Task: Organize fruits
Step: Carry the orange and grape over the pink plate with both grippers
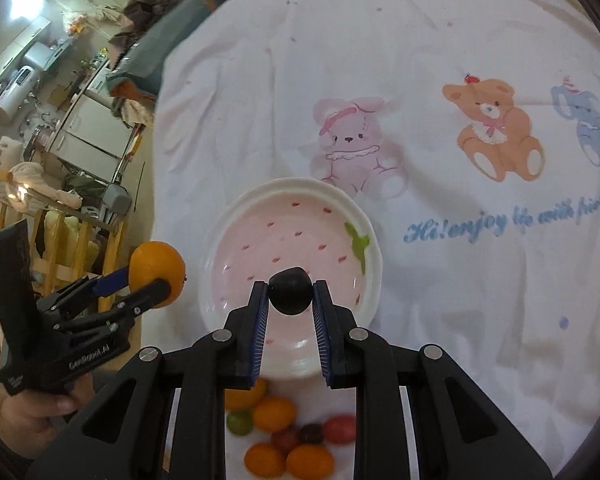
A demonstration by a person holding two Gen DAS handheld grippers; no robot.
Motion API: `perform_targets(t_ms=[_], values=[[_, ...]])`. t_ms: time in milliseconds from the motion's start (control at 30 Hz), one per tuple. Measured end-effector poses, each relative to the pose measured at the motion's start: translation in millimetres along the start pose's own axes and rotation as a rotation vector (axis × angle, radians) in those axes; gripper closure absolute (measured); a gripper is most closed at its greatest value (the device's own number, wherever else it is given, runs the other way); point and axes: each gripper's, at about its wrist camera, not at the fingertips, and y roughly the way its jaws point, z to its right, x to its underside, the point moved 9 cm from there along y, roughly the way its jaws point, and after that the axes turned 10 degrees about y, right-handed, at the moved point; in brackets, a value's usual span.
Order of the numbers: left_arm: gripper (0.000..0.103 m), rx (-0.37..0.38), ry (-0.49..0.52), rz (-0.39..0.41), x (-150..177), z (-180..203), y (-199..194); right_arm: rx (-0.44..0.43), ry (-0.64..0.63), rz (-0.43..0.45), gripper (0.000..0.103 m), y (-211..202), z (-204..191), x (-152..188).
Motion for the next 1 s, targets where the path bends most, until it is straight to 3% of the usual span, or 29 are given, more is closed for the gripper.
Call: perform_targets(t_ms=[200, 400, 700, 1000], values=[[0.054, -0.012, 0.075, -0.033, -19, 13, 39, 0.002, 0.027, -0.068, 0.079, 47, 5, -18], [0.053, 0.011, 0.079, -0.087, -17, 12, 69, 0.008, 0.069, -0.115, 0.079, 80, 12, -28], [0.052, 0.009, 0.096, -0.08, -16, 15, 73, -0.019, 0.107, -0.151, 0.079, 100, 14, -28], [0.049, 0.015, 0.091, -0.078, -21, 17, 76, -0.02, 0.104, -0.132, 0.076, 102, 12, -33]])
